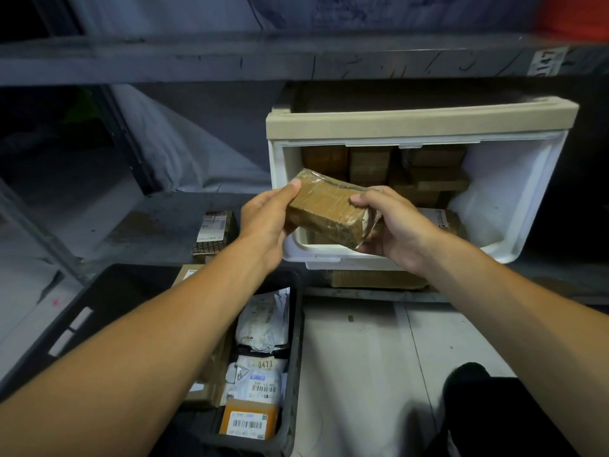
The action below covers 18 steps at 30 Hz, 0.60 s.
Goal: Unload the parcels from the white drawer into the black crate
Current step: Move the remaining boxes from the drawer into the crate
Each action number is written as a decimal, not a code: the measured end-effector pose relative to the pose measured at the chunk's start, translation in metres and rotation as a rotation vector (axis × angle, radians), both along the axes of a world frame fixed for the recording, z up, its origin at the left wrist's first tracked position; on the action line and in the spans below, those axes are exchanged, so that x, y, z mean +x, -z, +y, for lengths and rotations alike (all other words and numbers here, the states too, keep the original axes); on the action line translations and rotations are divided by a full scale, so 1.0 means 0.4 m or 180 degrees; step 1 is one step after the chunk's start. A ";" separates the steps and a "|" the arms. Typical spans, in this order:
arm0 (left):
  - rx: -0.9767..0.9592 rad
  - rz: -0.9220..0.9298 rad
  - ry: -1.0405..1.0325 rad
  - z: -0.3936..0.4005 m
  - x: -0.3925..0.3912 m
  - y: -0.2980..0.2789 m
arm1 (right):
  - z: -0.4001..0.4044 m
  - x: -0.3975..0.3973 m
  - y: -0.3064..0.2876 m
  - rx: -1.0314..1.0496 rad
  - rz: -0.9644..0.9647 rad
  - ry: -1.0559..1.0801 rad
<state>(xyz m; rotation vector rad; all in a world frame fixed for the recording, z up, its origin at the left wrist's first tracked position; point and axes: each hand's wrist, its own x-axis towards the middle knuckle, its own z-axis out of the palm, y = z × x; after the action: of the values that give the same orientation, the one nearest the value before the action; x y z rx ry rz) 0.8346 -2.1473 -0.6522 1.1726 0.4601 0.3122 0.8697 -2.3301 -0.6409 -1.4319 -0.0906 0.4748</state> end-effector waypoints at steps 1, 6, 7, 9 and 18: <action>-0.0131 -0.0024 -0.0026 -0.001 -0.001 -0.001 | 0.001 0.001 0.002 0.0077 0.0035 0.0105; -0.0202 0.0255 0.0409 -0.012 -0.015 -0.007 | 0.004 -0.003 0.009 0.0307 0.0249 0.0305; -0.0181 0.0307 0.0546 -0.016 -0.018 -0.006 | 0.004 -0.005 0.010 0.0333 0.0252 0.0303; -0.0159 0.0286 0.0773 -0.024 -0.022 -0.005 | 0.008 -0.010 0.010 0.0368 0.0255 0.0316; 0.0024 0.0282 0.1556 -0.006 -0.026 -0.004 | 0.001 -0.026 0.020 -0.0258 0.0098 -0.0197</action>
<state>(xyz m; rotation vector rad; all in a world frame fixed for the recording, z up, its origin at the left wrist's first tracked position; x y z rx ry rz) 0.8243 -2.1498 -0.6504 1.2682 0.2361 -0.1611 0.8594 -2.3297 -0.6488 -1.5040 -0.0922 0.5566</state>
